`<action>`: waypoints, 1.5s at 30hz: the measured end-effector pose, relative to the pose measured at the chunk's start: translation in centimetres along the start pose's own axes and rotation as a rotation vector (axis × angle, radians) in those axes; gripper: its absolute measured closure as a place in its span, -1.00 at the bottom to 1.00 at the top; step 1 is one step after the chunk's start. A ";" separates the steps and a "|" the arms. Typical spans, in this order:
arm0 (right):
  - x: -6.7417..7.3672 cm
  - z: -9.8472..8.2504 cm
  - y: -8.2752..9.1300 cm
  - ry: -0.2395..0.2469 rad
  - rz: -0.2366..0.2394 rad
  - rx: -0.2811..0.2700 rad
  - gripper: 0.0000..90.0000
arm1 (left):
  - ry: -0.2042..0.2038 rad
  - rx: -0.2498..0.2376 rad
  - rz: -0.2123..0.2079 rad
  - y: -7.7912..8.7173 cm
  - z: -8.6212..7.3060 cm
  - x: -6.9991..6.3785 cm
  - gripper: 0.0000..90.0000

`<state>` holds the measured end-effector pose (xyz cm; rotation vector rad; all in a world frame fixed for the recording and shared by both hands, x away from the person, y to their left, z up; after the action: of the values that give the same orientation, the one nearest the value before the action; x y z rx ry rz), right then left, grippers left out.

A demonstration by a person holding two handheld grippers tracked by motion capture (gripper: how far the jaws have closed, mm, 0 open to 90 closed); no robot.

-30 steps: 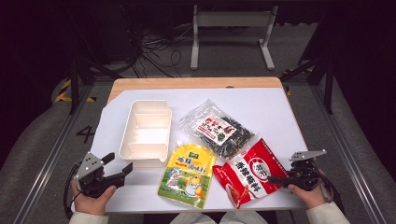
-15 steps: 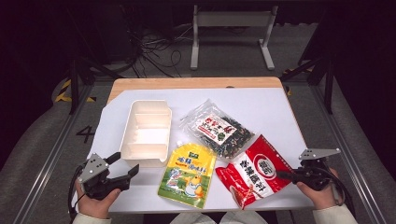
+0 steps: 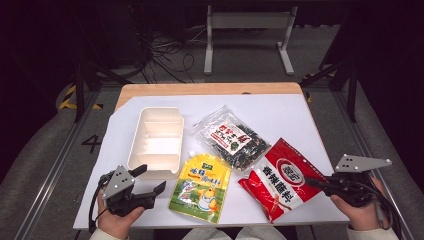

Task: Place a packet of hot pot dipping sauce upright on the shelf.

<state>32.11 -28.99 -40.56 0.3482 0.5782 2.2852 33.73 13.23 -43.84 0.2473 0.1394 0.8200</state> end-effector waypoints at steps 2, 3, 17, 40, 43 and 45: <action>0.4 0.8 0.4 0.021 -0.004 -0.015 0.98 | 0.002 -0.002 -0.003 -0.3 0.1 -0.2 -0.52; 0.6 1.1 0.5 0.036 -0.003 -0.019 0.98 | 0.000 0.002 -0.007 -0.3 0.1 -0.2 -0.52; 2.5 4.8 1.7 0.208 0.005 -0.029 0.98 | -0.026 0.027 -0.038 -1.6 0.4 -1.4 -0.44; 5.8 9.7 -0.9 0.304 0.147 -0.030 0.98 | -0.086 0.012 -0.269 -7.4 2.3 -7.6 -0.20; 6.2 10.0 -1.4 0.306 0.168 -0.031 0.98 | -0.093 0.012 -0.291 -8.3 2.4 -8.1 -0.19; 6.4 10.3 -1.7 0.307 0.180 -0.032 0.98 | -0.089 0.020 -0.304 -8.8 2.3 -8.3 -0.23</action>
<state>32.94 -20.24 -32.06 0.0321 0.6852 2.5400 34.89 0.96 -43.78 0.2734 0.0988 0.5053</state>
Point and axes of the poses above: each handheld gripper's, and its own axes: y roughly backward along the jaws, z roughly out of its top, x roughly to its left, the point moved 10 cm from there along -y, roughly forward along the jaws, and after that the axes turned 11 degrees about -x, right-handed, at the moved point
